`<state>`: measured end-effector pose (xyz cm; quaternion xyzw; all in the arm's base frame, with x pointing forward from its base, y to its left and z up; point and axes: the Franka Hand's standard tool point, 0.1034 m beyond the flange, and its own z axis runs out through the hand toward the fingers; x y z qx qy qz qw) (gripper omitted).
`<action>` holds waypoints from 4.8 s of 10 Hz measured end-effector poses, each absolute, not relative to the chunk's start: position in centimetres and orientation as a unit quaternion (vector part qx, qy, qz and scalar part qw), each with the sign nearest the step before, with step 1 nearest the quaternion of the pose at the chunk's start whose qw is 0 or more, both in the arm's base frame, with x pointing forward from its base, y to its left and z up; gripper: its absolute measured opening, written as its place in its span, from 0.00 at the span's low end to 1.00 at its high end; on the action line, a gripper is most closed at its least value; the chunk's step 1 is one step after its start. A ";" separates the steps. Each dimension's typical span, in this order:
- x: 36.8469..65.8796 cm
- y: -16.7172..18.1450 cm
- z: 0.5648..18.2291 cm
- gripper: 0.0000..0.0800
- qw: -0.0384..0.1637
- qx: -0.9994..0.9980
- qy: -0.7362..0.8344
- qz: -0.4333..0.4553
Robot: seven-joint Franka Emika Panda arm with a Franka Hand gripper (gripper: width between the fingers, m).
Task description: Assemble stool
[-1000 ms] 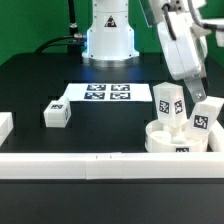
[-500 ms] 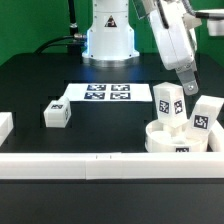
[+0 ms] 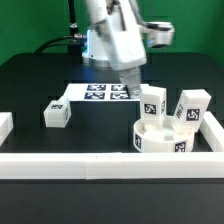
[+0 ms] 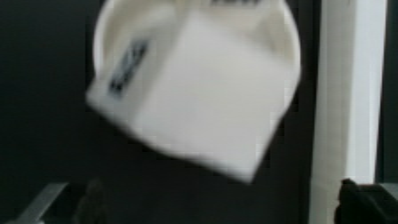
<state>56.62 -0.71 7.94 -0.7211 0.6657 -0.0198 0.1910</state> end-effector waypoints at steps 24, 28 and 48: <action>54.4 -13.0 6.8 0.81 0.082 -0.996 -0.004 -0.032; 54.3 -11.4 7.1 0.81 0.110 -0.990 0.020 0.084; 51.1 -11.5 4.0 0.81 0.093 -0.920 0.098 0.367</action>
Offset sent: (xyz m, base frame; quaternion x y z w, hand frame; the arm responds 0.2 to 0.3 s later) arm 0.0000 0.0000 0.0000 0.0000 0.0000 -0.1938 0.9810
